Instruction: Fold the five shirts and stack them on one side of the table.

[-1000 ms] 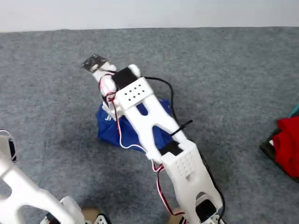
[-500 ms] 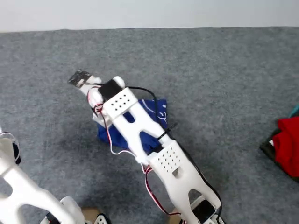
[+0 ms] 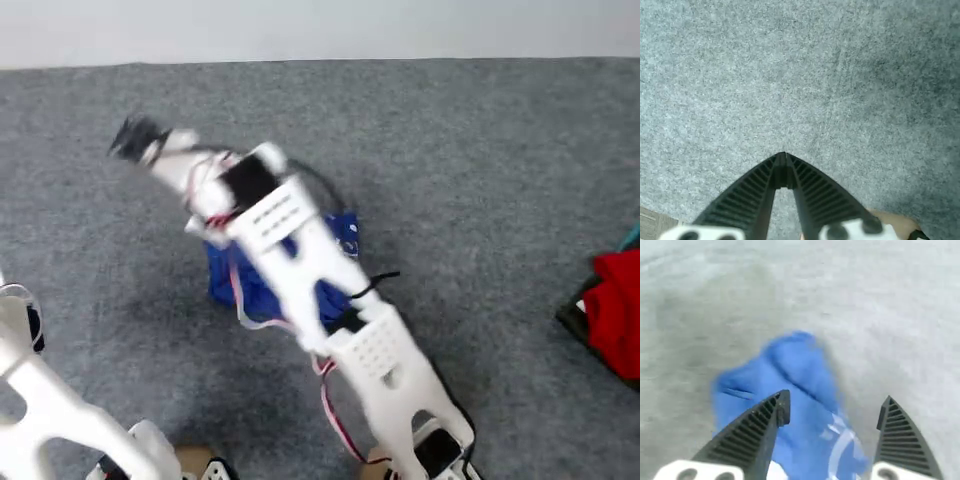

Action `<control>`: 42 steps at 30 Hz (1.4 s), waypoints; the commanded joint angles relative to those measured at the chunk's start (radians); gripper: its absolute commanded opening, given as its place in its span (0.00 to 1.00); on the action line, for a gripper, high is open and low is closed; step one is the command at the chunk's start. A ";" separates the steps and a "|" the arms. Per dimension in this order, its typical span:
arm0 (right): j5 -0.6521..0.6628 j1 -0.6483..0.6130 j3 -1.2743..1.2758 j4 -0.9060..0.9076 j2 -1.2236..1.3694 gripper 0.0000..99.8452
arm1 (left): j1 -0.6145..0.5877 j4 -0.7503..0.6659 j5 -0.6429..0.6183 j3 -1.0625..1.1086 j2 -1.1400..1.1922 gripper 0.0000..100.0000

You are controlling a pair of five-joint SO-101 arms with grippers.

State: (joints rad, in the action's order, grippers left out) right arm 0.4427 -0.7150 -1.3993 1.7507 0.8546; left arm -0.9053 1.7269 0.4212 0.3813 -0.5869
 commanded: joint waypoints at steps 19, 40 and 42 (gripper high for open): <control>-0.112 0.091 0.454 0.036 -0.170 0.29 | 0.002 0.009 0.005 -0.007 -0.028 0.00; -0.055 -0.004 0.450 0.039 -0.081 0.01 | -0.003 0.005 0.003 -0.007 -0.028 0.00; -0.055 -0.018 0.450 0.039 -0.094 0.01 | -0.003 0.005 0.003 -0.007 -0.028 0.00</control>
State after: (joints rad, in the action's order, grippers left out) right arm 0.3751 -0.7089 -0.9375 1.7522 0.8025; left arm -0.9053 1.7269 0.4212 0.3813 -0.5869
